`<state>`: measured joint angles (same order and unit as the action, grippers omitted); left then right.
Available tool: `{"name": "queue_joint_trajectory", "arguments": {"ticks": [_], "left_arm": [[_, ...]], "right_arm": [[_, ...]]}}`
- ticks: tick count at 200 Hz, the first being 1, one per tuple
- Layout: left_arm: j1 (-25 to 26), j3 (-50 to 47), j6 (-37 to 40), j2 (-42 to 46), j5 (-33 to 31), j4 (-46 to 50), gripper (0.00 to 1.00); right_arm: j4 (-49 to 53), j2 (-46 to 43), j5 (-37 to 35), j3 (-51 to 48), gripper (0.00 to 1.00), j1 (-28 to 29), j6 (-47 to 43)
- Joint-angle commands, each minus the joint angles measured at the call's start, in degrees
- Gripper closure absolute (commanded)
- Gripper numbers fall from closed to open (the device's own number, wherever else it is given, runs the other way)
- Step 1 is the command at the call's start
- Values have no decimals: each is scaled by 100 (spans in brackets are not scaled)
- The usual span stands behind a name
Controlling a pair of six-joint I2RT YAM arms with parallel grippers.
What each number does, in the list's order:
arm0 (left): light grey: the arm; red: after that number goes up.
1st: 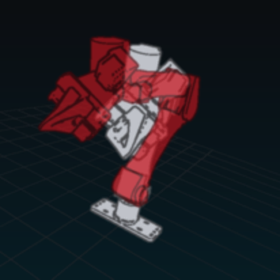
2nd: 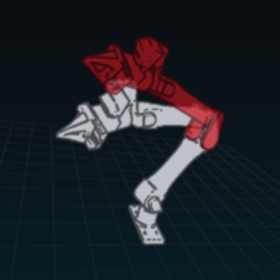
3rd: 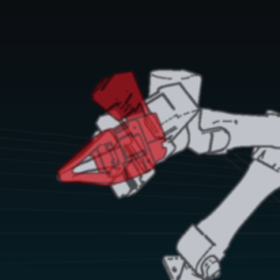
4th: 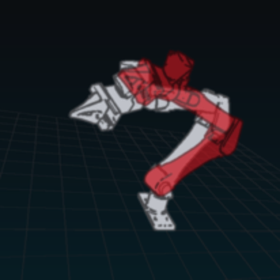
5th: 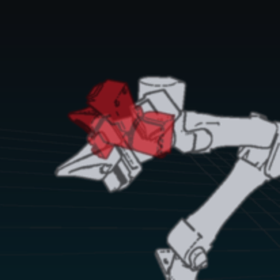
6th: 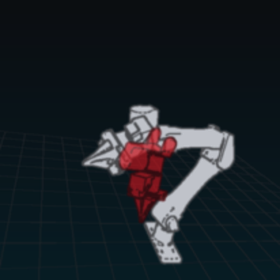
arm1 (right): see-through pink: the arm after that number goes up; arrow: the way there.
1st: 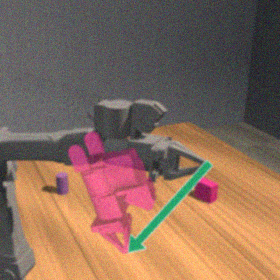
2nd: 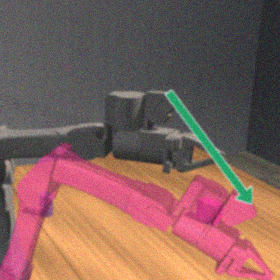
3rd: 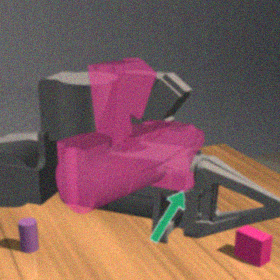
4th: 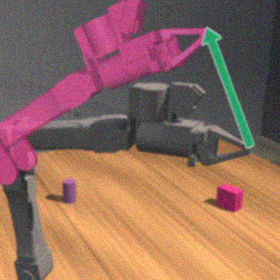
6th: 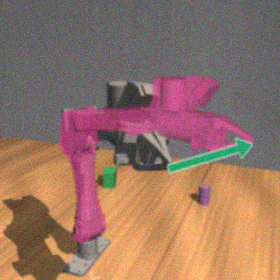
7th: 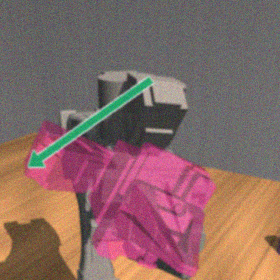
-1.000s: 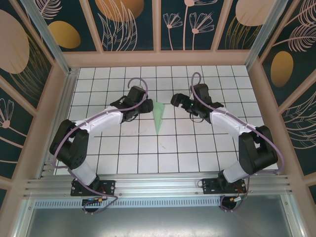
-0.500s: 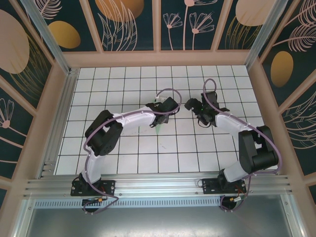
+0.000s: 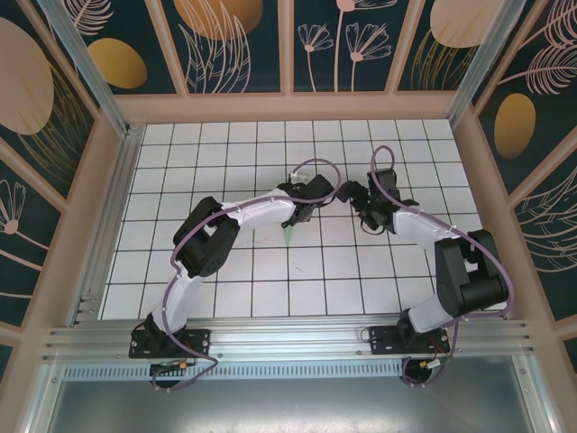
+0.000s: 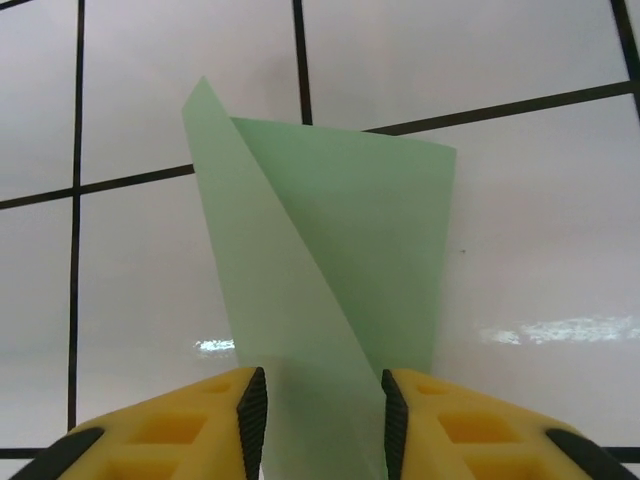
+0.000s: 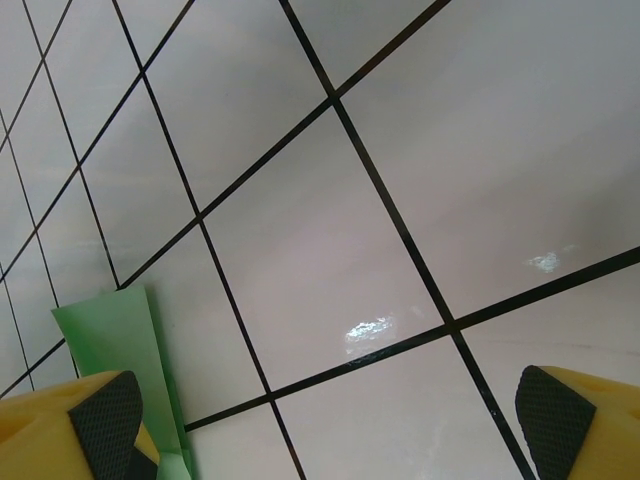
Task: Fold a paper plane with a square sheet of paper (pick it up from the middle)
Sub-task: Fold the wing for the fifth time at the center of the table, then turn over a paper plane at the top-center of the table.
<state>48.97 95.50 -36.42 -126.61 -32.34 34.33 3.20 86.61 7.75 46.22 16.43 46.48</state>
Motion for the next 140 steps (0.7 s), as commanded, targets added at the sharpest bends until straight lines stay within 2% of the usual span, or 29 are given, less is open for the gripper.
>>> {"name": "queue_joint_trajectory", "arguments": {"ticks": [1,44,73,111,140], "left_arm": [[-10,25,-99,38,-191,152,70],[-86,-476,-233,568,-14,-280,88],[-299,-1135,-310,1148,524,-891,99],[-813,-2282,-478,1978,1891,-2135,100],[-1076,-2895,-563,2397,2575,-2840,100]], "right_arm": [[-122,-155,148,-86,2,-45,36],[-141,-154,236,-69,2,-28,31],[-154,-141,258,-52,2,-2,32],[-154,-61,271,6,3,84,22],[-133,1,271,84,3,147,9]]}}
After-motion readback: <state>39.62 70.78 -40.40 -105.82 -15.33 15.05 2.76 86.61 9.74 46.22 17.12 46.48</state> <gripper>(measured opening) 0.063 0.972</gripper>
